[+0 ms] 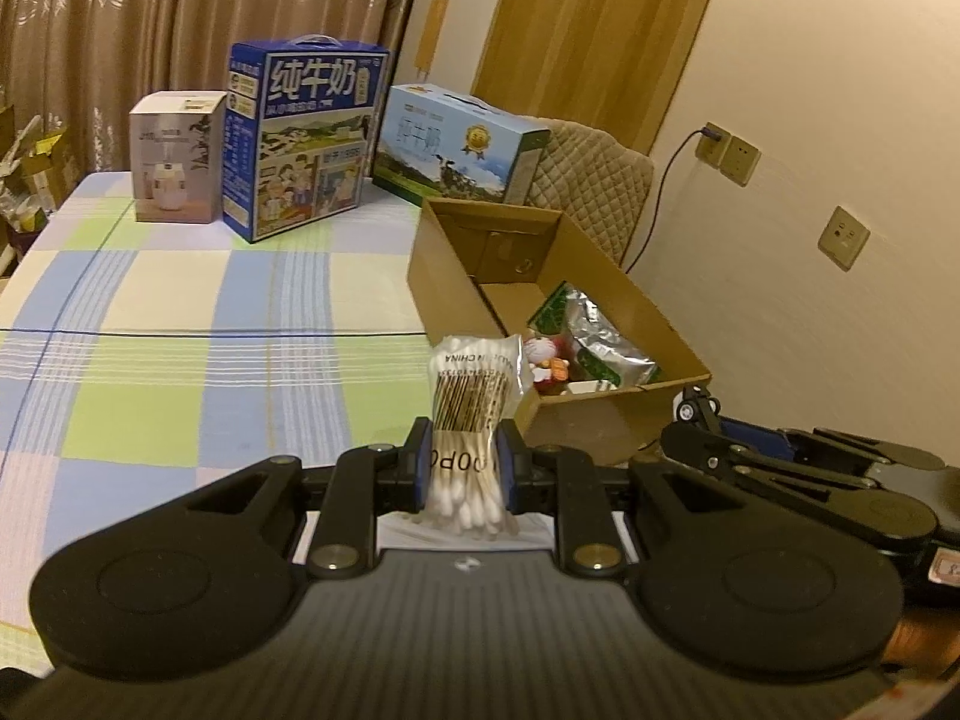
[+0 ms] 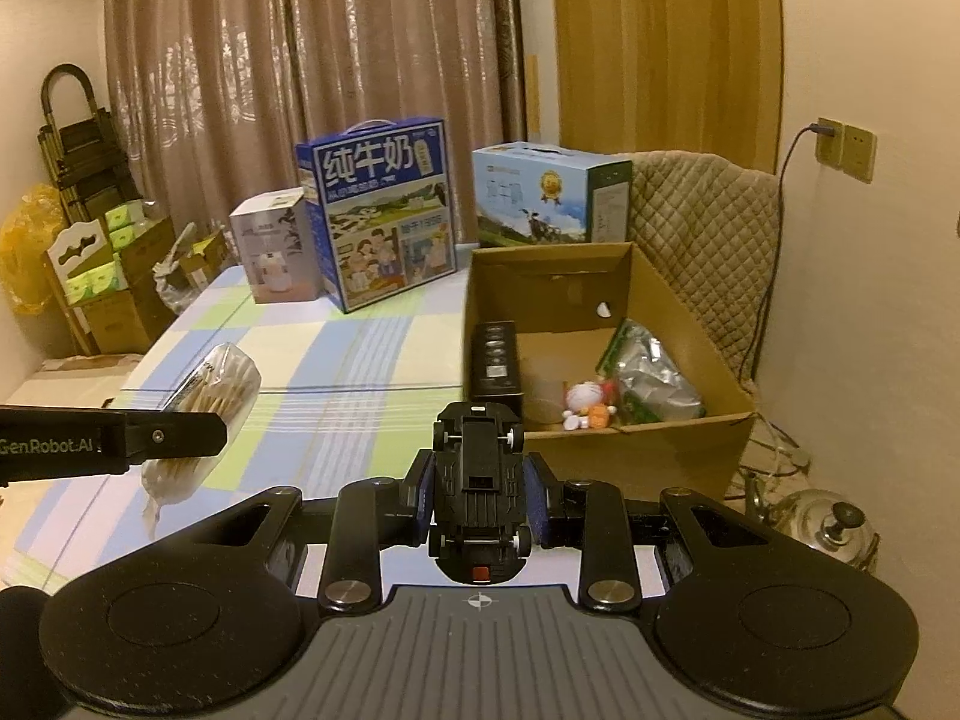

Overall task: Organize objects
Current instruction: 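Lift and carry the swab bag and toy car over the cardboard box with both tools, then lower the swab bag into the box and open the left tool while the right tool holds the car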

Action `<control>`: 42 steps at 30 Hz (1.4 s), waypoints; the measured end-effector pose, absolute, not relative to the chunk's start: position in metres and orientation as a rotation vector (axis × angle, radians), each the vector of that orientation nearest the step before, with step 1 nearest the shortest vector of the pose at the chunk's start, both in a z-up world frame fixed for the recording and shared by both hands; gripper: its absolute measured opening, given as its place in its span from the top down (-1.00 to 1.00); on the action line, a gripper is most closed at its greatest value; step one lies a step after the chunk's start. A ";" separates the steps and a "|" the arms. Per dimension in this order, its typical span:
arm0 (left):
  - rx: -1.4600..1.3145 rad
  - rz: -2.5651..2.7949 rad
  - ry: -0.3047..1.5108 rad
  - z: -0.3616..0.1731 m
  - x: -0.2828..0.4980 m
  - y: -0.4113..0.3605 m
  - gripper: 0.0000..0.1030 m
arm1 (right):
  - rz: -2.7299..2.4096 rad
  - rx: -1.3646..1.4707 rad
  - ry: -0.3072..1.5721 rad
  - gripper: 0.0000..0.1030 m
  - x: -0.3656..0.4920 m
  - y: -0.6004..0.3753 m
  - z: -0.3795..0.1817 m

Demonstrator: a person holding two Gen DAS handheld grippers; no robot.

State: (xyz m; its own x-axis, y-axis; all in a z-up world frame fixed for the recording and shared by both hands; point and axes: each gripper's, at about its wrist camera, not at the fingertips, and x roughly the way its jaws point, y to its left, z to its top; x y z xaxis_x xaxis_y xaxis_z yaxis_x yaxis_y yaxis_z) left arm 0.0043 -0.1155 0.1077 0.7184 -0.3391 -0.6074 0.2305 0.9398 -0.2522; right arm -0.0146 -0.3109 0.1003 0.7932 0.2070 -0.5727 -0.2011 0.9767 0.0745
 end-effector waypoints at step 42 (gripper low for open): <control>-0.146 -0.430 0.752 0.077 0.174 -0.240 0.17 | 0.112 0.011 0.626 0.47 0.135 -0.400 0.099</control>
